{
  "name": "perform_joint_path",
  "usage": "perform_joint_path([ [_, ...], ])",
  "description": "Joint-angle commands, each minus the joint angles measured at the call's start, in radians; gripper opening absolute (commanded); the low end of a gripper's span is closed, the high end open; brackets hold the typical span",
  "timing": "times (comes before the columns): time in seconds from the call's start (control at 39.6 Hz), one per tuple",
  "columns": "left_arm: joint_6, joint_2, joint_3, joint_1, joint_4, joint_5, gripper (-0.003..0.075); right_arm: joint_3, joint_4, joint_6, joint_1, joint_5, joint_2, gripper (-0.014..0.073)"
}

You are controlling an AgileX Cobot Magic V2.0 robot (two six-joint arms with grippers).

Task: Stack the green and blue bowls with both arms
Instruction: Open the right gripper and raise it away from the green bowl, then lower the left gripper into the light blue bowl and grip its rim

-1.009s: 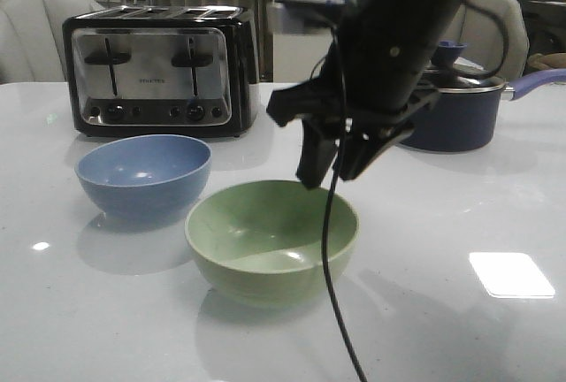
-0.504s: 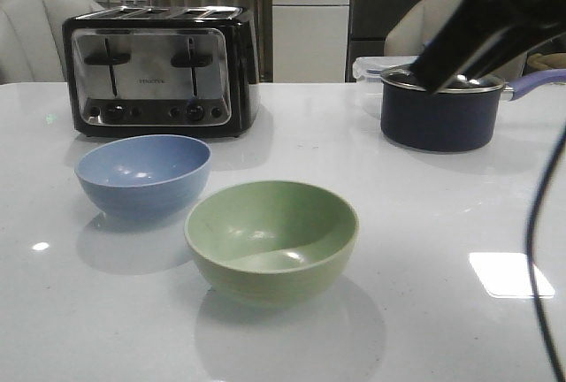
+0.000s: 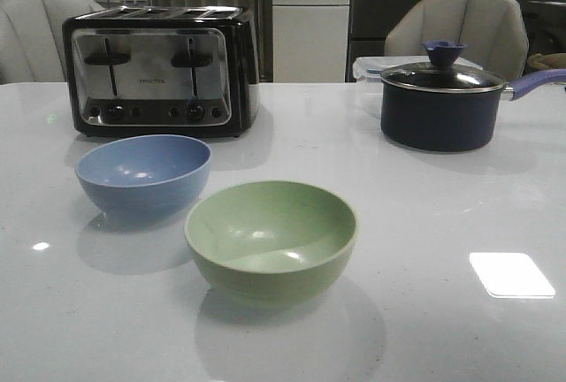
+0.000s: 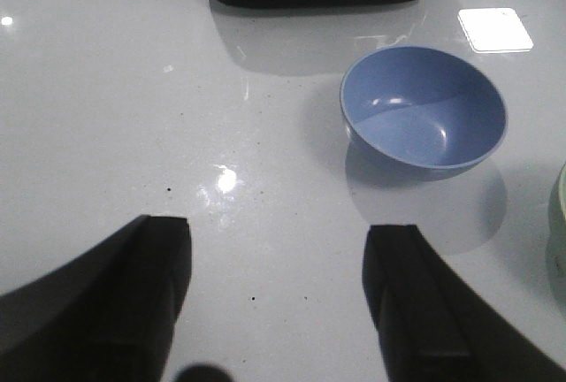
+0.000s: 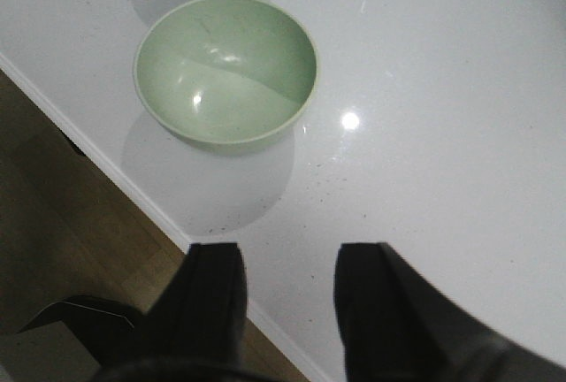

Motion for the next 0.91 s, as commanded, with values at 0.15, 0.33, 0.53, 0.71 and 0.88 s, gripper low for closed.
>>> perform_joint_path([
  [0.15,0.027,0.129,-0.131,-0.054,-0.021,-0.044,0.0474,-0.024,-0.003,-0.012,0.002,-0.062,-0.005,0.0381],
  [0.33,0.027,0.286,-0.208,-0.148,-0.019,-0.108,0.0475,-0.024,-0.003,-0.012,0.002,-0.062,-0.005,0.0381],
  [0.53,0.027,0.499,-0.315,-0.200,0.033,-0.115,0.0475,-0.024,-0.003,-0.012,0.002,-0.062,-0.005,0.0381],
  [0.71,0.016,0.692,-0.426,-0.175,0.056,-0.076,0.0475,-0.024,-0.003,-0.012,0.002,-0.062,-0.005,0.0381],
  [0.88,-0.005,0.873,-0.552,-0.157,0.059,-0.028,0.0481,-0.024,-0.003,-0.012,0.002,-0.062,-0.005,0.0381],
])
